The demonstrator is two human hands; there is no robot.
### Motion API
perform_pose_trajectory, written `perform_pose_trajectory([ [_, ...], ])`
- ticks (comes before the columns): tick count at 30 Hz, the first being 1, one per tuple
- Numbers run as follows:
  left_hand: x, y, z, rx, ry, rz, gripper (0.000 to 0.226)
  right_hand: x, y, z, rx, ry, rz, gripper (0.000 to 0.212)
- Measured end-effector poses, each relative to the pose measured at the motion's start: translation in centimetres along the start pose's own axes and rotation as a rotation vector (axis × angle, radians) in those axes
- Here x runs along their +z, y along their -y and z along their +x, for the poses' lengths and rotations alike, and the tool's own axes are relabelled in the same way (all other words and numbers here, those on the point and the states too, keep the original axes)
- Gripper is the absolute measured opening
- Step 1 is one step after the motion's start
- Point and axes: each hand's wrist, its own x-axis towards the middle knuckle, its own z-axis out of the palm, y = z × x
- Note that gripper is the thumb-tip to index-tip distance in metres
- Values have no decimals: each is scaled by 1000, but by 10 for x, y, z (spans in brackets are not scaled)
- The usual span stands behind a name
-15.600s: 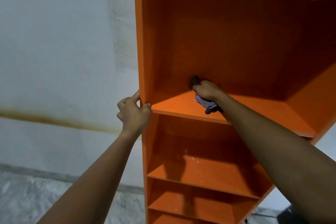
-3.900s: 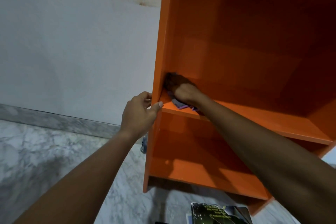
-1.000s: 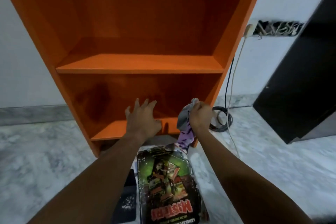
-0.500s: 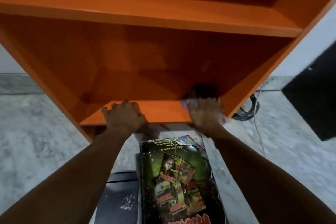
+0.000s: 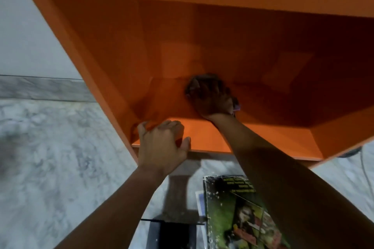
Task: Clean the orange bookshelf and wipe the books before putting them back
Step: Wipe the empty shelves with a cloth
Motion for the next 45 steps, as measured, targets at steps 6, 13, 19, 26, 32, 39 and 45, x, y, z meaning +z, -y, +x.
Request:
perform_pose_trajectory([
  [6,10,36,-25,5,-124,-153,24,11,65,15,-242,9,3,77],
  [13,-3,47,-52,-148,-198,-345,14,-9,101,-26,-435,112,40,70],
  [19,-32,67,-78,-529,-313,-565,24,-29,90,-112,-584,135,207,42],
  [26,-70,74,-58,-589,-28,-648,23,-44,91,-175,-502,36,695,52],
  [32,-75,87,-55,-533,14,-655,26,-60,126,-122,-127,-22,712,43],
  [39,-80,92,-54,-499,47,-721,31,-45,168,-132,-1,148,333,19],
  [45,-90,77,-64,-509,269,-636,32,-44,141,-167,-386,263,267,37],
])
